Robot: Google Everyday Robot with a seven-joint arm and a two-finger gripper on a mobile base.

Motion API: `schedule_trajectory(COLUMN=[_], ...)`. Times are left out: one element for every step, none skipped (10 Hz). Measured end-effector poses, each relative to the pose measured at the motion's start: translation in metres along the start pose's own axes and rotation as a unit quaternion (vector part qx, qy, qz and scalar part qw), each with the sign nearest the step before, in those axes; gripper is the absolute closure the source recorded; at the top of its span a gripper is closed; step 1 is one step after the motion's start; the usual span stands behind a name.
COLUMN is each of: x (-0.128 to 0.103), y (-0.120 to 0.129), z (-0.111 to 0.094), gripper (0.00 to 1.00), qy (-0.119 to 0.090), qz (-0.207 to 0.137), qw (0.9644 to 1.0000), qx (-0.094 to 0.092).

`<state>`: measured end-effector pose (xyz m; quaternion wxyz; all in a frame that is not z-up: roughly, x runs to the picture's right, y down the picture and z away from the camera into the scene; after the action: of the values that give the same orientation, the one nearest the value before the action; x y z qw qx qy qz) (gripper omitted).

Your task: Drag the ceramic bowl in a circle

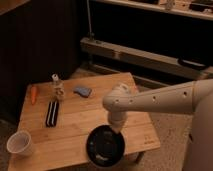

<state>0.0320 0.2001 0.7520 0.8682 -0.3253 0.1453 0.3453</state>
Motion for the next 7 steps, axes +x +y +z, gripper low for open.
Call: schedule_trajectory(x=[-0.018, -0.046, -0.063, -0.081, -0.106, -0.122, -0.137], y=[0.013, 0.033, 0.043, 0.054, 0.067, 0.071, 0.072], z=[-0.006, -0.013, -0.016, -0.018, -0.019, -0.021, -0.021], gripper=[0.86, 0.86, 0.86, 0.86, 0.86, 0.86, 0.86], qy=[-0.009, -0.022, -0.029, -0.036, -0.046, -0.053, -0.058], qz=[-0.012, -0.028, -0.037, -0.046, -0.057, -0.06, -0.062], qw=[0.9999, 0.9992, 0.9986, 0.9978, 0.9964, 0.9955, 0.9948], qx=[-0.006, -0.016, -0.024, -0.032, -0.043, -0.05, -0.056])
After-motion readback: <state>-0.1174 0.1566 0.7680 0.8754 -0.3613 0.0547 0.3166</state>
